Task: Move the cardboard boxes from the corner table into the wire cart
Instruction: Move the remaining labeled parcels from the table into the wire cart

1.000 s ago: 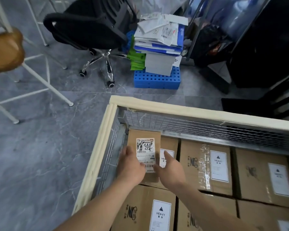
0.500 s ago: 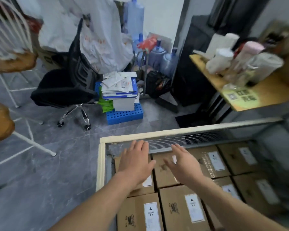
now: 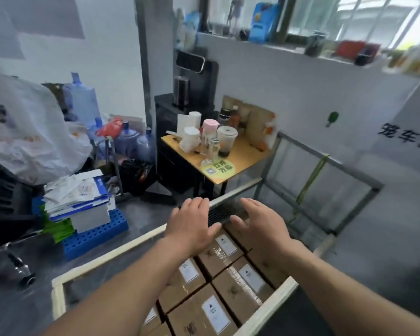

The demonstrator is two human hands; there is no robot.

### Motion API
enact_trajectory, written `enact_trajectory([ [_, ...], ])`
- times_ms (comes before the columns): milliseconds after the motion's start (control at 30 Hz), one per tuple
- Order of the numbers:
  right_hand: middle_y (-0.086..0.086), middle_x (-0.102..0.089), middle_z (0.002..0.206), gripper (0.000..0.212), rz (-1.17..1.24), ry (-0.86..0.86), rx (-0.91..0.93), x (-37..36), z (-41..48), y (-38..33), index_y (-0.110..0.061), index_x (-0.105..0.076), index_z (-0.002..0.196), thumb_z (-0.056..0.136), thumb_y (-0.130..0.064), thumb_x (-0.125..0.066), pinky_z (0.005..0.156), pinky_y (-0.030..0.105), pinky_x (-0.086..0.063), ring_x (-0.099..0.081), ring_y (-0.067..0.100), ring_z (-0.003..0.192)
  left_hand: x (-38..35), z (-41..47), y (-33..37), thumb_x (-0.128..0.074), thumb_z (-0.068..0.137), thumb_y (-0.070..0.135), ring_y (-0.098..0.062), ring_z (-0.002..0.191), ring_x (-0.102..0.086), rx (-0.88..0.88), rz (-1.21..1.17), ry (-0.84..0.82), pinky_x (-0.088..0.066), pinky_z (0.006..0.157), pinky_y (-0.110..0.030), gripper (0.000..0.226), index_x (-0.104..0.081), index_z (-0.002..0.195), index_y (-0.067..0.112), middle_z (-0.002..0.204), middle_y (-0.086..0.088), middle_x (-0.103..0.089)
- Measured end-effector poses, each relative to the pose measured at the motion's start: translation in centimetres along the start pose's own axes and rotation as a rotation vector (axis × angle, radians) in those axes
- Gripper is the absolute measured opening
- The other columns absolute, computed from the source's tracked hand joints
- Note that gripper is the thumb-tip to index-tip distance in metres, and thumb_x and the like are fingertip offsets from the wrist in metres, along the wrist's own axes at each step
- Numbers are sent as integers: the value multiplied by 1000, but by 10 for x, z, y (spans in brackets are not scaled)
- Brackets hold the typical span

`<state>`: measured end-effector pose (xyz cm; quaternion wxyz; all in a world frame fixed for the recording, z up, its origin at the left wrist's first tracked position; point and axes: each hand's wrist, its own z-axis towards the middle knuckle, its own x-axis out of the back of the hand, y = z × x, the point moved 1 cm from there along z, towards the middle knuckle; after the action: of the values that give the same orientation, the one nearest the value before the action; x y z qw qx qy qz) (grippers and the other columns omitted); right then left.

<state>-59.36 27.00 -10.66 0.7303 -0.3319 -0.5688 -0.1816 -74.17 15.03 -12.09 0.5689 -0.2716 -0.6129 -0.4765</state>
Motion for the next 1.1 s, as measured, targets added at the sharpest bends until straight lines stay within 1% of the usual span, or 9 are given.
enact_trajectory([
  [67,-3,-57,145,59,-18,26,-32,27,-13,27,-21,-53,141,95,-58,-53,100,35,-46,-54,19,130,6,8,37,-46,97,60,-21,141,-34,-64,8,9,-37,110,-43,71,-32,151,17,153,0,-39],
  [167,0,-53,150,64,-41,60,-85,64,-38,70,-18,-49,146,96,-58,-53,105,35,-43,-49,21,137,10,15,97,-46,97,60,-21,141,-35,-151,-8,29,-38,109,-42,72,-32,151,15,153,-1,-40],
  [300,-2,-52,150,67,-71,115,-160,109,-82,130,-18,-47,149,97,-61,-49,102,36,-44,-50,20,135,8,13,184,-48,96,61,-21,144,-35,-260,-29,38,-38,112,-42,75,-32,152,14,155,-3,-40],
  [467,3,-61,138,60,-91,165,-257,157,-141,201,-15,-55,138,97,-59,-51,98,40,-50,-57,23,124,2,4,285,-49,96,59,-21,144,-35,-381,-51,35,-38,114,-44,75,-30,154,15,157,-4,-39],
  [533,4,-59,141,62,-97,185,-298,174,-163,228,-14,-55,140,97,-59,-52,102,41,-48,-56,24,127,-1,2,322,-49,96,58,-22,144,-35,-414,-67,35,-38,113,-44,74,-31,154,16,156,-3,-38],
  [700,7,-55,147,65,-139,236,-421,209,-222,292,-13,-53,143,98,-60,-49,105,41,-44,-52,25,134,-12,-6,413,-52,94,59,-23,139,-41,-512,-90,33,-41,108,-43,69,-39,147,17,151,-3,-45],
  [833,4,-57,143,64,-162,261,-522,229,-267,329,-17,-52,144,98,-60,-48,106,41,-45,-54,22,130,-26,-16,470,-53,93,60,-24,136,-44,-598,-119,2,-42,106,-42,70,-40,147,17,149,-4,-46],
  [1000,1,-63,128,48,-148,310,-673,241,-320,356,-20,-60,129,97,-55,-55,95,35,-46,-60,22,120,-48,-26,526,-50,94,60,-25,134,-45,-740,-146,-83,-43,104,-43,67,-41,145,17,148,-4,-47],
  [1100,3,-57,144,58,-173,342,-835,241,-353,363,-20,-54,142,97,-57,-55,104,37,-44,-53,21,132,-62,-34,556,-49,96,59,-25,135,-45,-857,-177,-160,-41,104,-42,70,-36,150,17,151,-4,-45],
])
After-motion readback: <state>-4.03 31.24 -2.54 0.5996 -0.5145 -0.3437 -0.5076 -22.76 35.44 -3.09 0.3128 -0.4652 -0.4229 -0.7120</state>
